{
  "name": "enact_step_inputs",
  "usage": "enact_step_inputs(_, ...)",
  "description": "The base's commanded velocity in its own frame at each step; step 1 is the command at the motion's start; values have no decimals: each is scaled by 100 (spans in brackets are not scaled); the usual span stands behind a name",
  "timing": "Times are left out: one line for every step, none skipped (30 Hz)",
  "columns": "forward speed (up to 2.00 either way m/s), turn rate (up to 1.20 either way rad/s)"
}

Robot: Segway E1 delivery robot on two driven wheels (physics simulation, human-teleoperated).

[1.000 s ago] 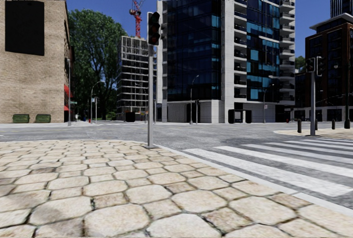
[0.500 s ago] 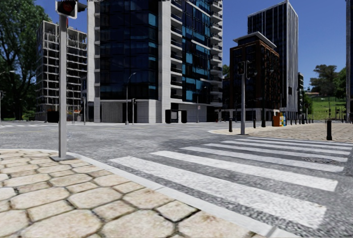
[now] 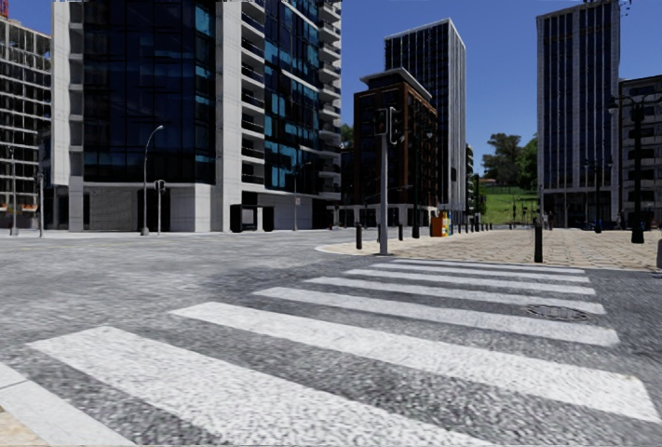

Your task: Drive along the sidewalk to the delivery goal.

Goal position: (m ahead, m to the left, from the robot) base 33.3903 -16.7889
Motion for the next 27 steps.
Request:
enact_step_inputs(191,-39)
enact_step_inputs(168,-32)
enact_step_inputs(141,-28)
enact_step_inputs(125,-27)
enact_step_inputs(113,-26)
enact_step_inputs(107,-26)
enact_step_inputs(107,-26)
enact_step_inputs(102,-26)
enact_step_inputs(101,-26)
enact_step_inputs(101,-26)
enact_step_inputs(101,-26)
enact_step_inputs(101,-26)
enact_step_inputs(101,-26)
enact_step_inputs(101,-26)
enact_step_inputs(101,-26)
enact_step_inputs(101,-27)
enact_step_inputs(101,-27)
enact_step_inputs(101,-35)
enact_step_inputs(101,-39)
enact_step_inputs(102,-42)
enact_step_inputs(109,-50)
enact_step_inputs(109,-50)
enact_step_inputs(119,-58)
enact_step_inputs(124,-61)
enact_step_inputs(125,-62)
enact_step_inputs(126,-62)
enact_step_inputs(130,-62)
